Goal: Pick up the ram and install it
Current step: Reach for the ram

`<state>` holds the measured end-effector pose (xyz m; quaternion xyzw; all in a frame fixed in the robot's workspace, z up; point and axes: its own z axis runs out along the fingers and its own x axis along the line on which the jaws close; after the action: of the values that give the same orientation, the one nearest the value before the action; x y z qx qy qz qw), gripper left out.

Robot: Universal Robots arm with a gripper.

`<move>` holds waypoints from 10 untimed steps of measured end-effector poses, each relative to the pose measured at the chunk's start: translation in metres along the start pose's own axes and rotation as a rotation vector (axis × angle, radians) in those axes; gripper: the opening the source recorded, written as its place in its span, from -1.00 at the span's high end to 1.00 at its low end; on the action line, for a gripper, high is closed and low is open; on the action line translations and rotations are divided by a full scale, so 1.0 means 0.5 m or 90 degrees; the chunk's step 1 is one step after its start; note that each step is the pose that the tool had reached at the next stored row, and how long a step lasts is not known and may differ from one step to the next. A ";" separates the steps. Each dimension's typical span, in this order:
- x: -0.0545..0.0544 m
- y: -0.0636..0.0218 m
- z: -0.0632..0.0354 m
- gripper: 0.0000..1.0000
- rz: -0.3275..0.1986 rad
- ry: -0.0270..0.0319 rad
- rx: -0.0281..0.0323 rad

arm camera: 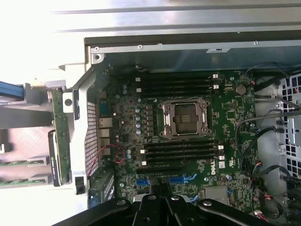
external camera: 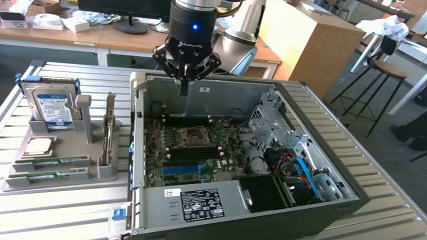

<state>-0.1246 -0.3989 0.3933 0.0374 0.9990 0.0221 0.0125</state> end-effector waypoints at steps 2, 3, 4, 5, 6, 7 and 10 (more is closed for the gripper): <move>0.004 0.000 0.000 0.80 0.000 0.0000 0.0000; 0.007 -0.001 0.000 0.80 0.000 0.0000 0.0000; 0.010 -0.001 0.000 0.80 0.000 0.0000 0.0000; 0.013 -0.001 0.000 0.80 0.000 0.0000 0.0000; 0.016 -0.001 0.000 0.80 0.000 0.0000 0.0000; 0.020 -0.001 -0.001 0.80 0.000 0.0001 0.0000; 0.032 -0.002 -0.001 0.80 0.000 0.0000 0.0000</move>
<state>-0.1406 -0.3989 0.3933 0.0374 0.9990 0.0221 0.0125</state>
